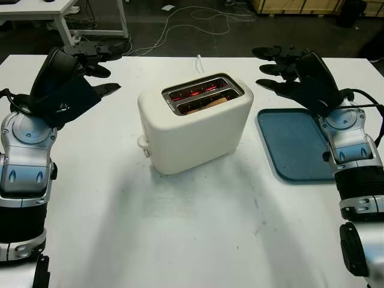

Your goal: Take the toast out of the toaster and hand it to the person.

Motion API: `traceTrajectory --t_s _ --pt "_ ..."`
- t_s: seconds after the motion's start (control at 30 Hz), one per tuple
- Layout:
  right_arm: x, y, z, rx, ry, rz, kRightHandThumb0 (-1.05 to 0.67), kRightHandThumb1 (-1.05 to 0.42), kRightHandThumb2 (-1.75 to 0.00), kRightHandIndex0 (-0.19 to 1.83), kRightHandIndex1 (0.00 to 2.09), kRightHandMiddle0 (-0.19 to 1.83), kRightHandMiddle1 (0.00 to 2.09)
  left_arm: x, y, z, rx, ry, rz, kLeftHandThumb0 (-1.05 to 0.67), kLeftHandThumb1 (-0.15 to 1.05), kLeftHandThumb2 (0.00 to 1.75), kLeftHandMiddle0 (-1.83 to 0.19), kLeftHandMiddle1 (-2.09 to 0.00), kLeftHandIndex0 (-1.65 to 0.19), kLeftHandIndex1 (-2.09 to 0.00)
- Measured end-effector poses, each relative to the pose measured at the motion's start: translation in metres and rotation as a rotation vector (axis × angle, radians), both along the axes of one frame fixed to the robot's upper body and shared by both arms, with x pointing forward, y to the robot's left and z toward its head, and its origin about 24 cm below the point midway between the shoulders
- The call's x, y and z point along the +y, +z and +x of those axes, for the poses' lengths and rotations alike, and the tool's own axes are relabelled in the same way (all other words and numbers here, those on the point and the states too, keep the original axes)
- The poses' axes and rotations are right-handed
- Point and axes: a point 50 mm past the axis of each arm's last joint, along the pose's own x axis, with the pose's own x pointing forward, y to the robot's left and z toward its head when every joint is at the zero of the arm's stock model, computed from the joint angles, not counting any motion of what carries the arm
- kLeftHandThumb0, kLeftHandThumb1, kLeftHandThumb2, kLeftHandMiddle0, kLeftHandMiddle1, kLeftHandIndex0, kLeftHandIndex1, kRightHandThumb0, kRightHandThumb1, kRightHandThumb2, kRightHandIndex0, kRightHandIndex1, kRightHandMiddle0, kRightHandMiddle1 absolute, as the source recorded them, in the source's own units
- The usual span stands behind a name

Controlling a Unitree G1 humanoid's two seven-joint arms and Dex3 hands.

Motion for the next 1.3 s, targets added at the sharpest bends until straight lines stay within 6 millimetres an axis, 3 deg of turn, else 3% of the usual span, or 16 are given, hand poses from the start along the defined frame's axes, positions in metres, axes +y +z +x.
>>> traceTrajectory --t_s 1.3 --pt "-0.0007 -0.0010 0.0002 0.001 0.000 0.003 -0.14 -0.92 -0.10 0.69 0.00 0.63 0.00 -0.0005 -0.0012 0.0011 -0.005 -0.011 0.004 -0.14 0.89 0.00 -0.39 -0.93 -0.67 -0.11"
